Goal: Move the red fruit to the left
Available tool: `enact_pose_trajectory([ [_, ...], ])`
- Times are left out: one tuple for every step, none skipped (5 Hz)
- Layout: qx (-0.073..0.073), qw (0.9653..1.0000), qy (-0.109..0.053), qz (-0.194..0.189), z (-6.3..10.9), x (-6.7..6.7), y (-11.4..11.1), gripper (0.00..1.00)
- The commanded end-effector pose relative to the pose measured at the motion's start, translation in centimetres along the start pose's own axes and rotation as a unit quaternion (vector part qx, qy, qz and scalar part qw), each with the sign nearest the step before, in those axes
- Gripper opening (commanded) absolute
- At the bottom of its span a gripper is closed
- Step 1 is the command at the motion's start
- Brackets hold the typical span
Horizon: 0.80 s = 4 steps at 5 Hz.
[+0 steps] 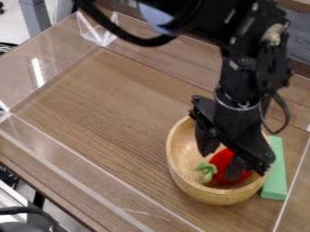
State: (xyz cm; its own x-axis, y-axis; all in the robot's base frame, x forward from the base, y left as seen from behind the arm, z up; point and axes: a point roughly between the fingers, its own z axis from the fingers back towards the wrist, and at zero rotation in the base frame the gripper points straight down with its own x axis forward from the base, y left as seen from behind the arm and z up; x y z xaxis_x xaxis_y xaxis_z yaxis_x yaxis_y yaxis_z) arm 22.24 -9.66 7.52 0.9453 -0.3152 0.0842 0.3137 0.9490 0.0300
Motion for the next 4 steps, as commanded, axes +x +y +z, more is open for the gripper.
enact_pose_trajectory([
  [-0.005, 0.9995, -0.023, -0.022, 1.5, 1.0, 0.7, 0.0],
  [-0.004, 0.9989, -0.038, -0.028, 3.3, 1.8, 2.0, 0.0],
  [0.003, 0.9987, -0.051, -0.003, 5.6, 2.5, 1.8, 0.0],
  [0.003, 0.9989, -0.045, -0.01, 4.4, 2.6, 0.0, 1.0],
])
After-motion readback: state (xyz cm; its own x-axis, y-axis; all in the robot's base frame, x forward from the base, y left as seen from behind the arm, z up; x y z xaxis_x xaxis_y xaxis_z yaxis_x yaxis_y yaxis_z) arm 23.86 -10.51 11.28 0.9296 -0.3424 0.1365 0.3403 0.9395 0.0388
